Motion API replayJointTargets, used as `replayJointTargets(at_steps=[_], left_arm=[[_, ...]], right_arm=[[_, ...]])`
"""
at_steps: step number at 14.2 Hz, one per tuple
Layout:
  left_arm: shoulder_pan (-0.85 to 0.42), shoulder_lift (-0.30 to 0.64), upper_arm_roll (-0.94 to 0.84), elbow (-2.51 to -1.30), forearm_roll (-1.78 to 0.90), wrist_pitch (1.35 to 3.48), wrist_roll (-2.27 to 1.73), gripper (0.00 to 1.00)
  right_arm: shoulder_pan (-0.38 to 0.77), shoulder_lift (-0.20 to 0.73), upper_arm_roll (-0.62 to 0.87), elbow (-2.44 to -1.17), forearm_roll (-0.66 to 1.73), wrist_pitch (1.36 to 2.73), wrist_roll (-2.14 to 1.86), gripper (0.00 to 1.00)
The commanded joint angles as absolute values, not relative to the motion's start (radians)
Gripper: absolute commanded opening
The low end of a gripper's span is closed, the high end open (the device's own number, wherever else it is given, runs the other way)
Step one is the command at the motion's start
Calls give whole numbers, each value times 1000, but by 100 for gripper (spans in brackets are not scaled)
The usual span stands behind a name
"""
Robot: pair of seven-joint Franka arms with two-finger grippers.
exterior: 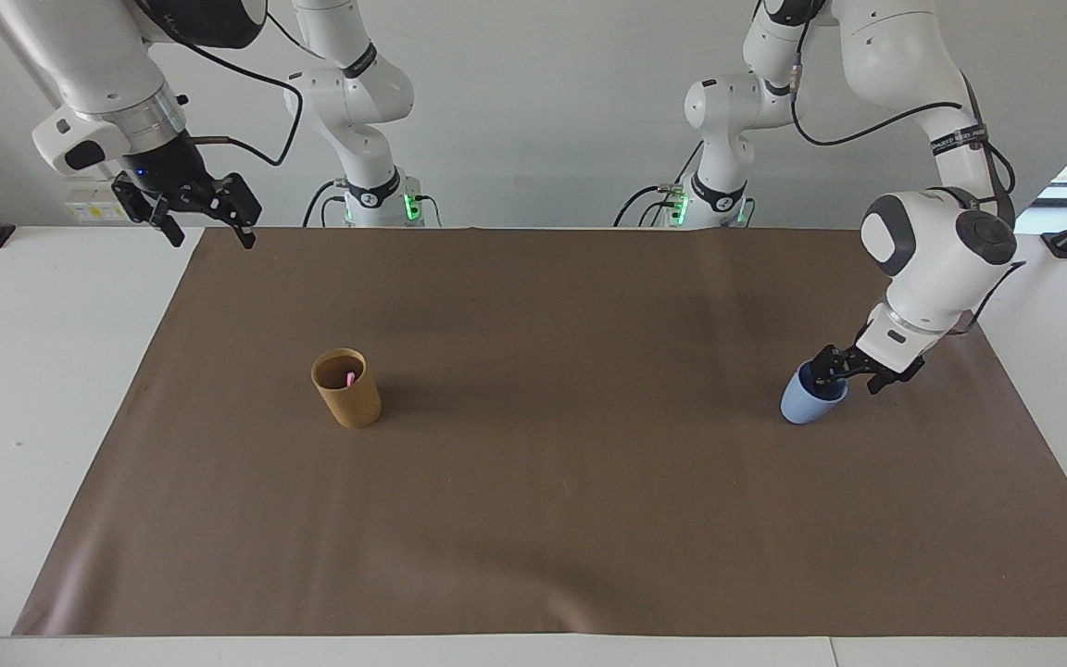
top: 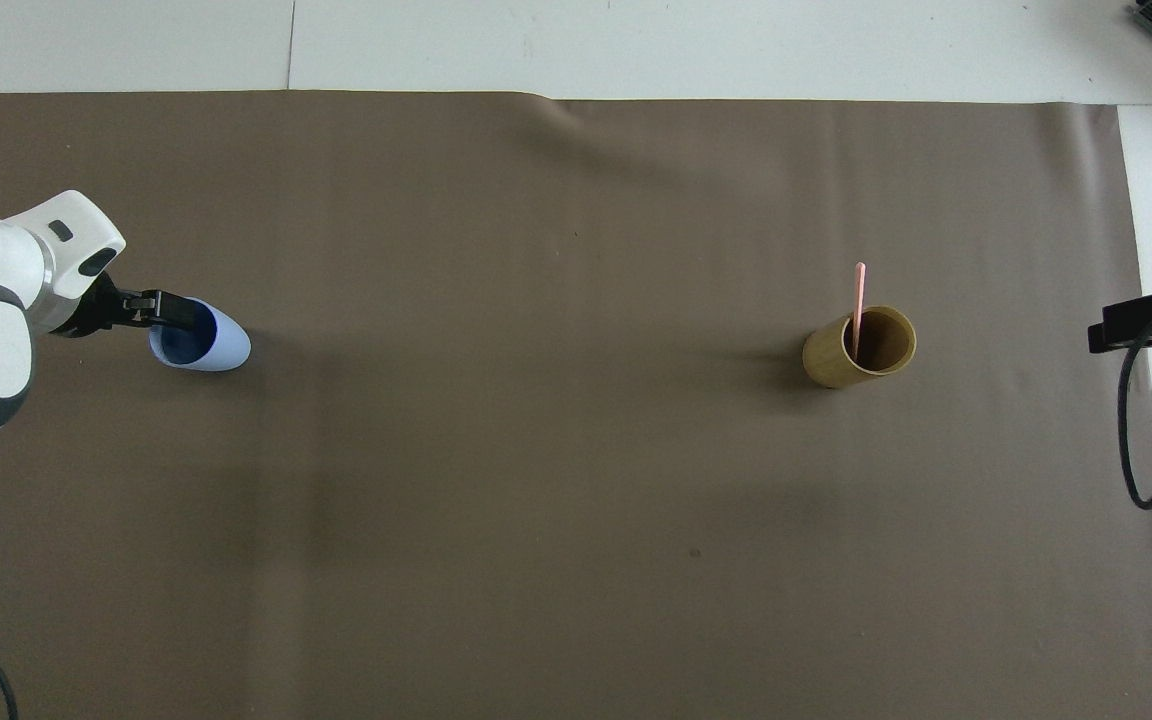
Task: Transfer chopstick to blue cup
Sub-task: 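Reach the left gripper to the light blue cup and grasp it, then slide the blue cup with the left gripper toward the table center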
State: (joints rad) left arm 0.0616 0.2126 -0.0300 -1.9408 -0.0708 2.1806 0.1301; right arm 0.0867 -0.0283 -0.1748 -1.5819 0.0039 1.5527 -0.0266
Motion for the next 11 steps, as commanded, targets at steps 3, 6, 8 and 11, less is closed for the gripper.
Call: replayJointTargets(at_steps=[3, 6, 8, 11], left_arm=[[81, 180, -40, -2006, -109, 2221, 155, 28], [80, 179, -40, -1996, -109, 2207, 158, 0], [68, 173, -40, -1990, -109, 2195, 160, 0], [37, 117, -51, -1985, -109, 2154, 143, 0]], right_arm=[[84, -43, -167, -1589, -3, 1546, -11, 100], [84, -43, -167, -1589, -3, 1546, -11, 100], [84, -43, -167, -1589, -3, 1546, -11, 100], [83, -43, -167, -1589, -3, 1546, -11, 100]])
